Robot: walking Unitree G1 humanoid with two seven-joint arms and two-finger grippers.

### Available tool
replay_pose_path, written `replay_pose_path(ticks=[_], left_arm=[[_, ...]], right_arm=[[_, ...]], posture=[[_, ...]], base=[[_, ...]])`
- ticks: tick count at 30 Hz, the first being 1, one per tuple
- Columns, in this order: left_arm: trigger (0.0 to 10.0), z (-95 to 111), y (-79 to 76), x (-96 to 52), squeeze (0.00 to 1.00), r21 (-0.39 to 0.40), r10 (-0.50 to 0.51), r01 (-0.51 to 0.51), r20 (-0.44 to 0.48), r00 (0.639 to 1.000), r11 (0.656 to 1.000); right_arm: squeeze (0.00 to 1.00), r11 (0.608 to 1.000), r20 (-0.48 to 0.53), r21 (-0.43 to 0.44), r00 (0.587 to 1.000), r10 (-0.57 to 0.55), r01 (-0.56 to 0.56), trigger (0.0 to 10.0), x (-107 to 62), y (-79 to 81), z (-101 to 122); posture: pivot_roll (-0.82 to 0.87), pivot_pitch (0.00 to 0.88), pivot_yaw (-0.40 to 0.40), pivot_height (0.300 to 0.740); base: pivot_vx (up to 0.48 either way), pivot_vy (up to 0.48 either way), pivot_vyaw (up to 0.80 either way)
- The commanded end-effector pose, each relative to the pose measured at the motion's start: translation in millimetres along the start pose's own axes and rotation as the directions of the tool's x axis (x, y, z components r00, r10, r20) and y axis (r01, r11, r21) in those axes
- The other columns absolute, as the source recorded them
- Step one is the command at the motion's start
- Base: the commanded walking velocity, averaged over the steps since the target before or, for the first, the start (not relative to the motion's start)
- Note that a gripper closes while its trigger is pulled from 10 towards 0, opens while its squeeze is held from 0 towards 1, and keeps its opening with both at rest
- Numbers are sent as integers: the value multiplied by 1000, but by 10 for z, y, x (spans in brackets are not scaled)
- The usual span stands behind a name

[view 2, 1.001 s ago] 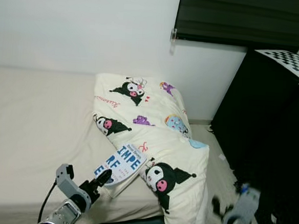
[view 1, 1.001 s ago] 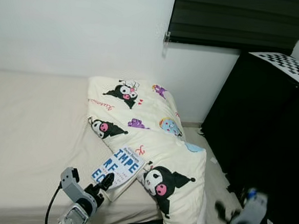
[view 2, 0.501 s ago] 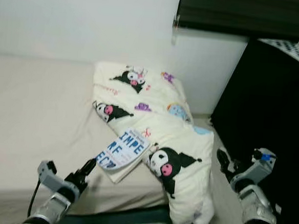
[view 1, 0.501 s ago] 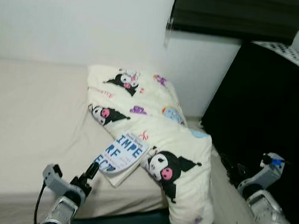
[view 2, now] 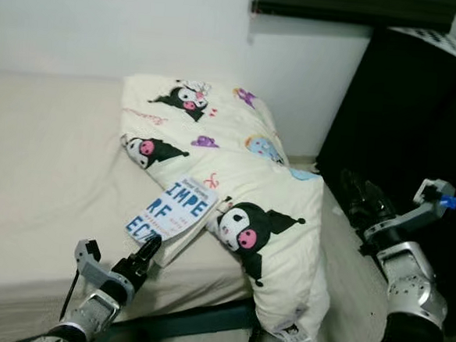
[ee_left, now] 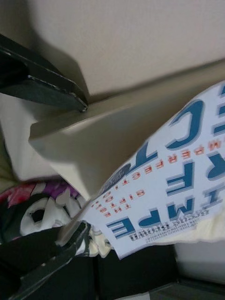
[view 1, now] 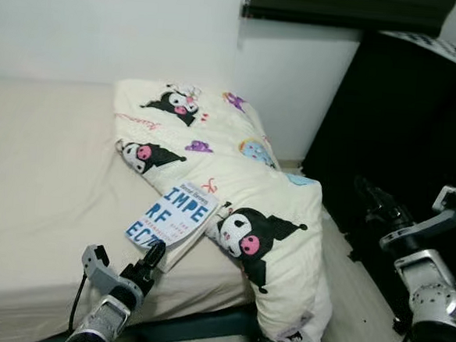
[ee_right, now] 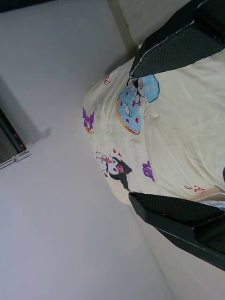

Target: Clean up the room

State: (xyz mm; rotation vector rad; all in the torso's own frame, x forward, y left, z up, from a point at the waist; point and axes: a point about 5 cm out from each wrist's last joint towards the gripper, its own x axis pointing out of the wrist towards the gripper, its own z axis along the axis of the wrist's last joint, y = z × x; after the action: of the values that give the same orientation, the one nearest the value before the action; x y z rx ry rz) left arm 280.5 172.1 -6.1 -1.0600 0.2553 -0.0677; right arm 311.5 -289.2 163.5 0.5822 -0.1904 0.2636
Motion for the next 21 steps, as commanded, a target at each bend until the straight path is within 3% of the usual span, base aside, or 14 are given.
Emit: replay_pose_path(ticks=[1,10,20,21], left_arm=[[10000,-15,-34,33,0,-25,9,-8,20,1000,1000],[10000,229,-29,60,0,-113,39,-20,164,986,993],[10000,187,-34,58,0,-139,35,-12,165,986,990],[0,173,-42,62,0,-142,32,-8,164,986,990]], right_arm=[[0,1000,-2,8,1000,25,-25,10000,5,60,23],[0,996,-24,28,996,90,-90,10000,-7,273,-8],[0,997,-26,34,997,71,-70,10000,-10,307,-5],[0,998,-24,31,998,62,-61,10000,-6,298,10]], posture=[[-126,0,-104,512],[-131,0,-108,477],[-139,0,-108,477],[-139,0,-108,477]], base=[[0,0,0],[0,0,0],[0,0,0],[0,0,0]])
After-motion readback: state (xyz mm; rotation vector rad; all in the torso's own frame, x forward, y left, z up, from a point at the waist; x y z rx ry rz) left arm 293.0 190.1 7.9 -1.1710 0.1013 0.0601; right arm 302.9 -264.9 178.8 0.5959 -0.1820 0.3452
